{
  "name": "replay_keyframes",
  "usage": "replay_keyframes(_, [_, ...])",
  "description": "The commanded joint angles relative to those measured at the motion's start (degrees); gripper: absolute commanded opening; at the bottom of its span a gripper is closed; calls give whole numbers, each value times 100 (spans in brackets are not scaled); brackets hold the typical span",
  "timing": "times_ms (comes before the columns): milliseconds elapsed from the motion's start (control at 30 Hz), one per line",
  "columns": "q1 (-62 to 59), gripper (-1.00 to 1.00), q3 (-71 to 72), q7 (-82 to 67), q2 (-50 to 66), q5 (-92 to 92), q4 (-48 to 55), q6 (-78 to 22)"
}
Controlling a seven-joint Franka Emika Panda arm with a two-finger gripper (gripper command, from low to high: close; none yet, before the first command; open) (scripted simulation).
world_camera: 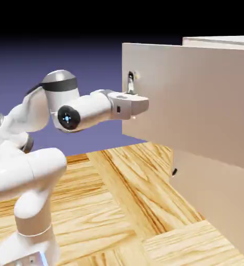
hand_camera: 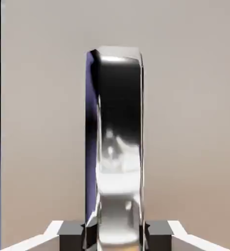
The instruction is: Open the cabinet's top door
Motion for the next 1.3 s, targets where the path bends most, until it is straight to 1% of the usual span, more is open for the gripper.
replay_keyframes(0, [-154, -100, -115, -37, -29, -73, -36, -243])
replay_keyframes(167, [-898, -100, -896, -585, -629, -862, -87, -1489])
replay_keyframes(300, [-1572, -100, -1399, -1176, -1320, -1621, 46, -2486])
replay_keyframes(467, [-2387, -100, -1759, -2124, -2356, -2702, 428, -3579])
replay_keyframes(600, [-2888, -100, -1846, -2969, -3186, -3600, 849, -4170])
replay_keyframes(833, [-3362, -100, -1824, -4428, -4640, -5165, 1737, -4603])
replay_keyframes(1033, [-3460, -100, -1778, -5391, -5886, -6321, 2585, -4602])
replay_keyframes(1267, [-3436, -100, -1706, -6106, -7340, -7408, 3701, -4526])
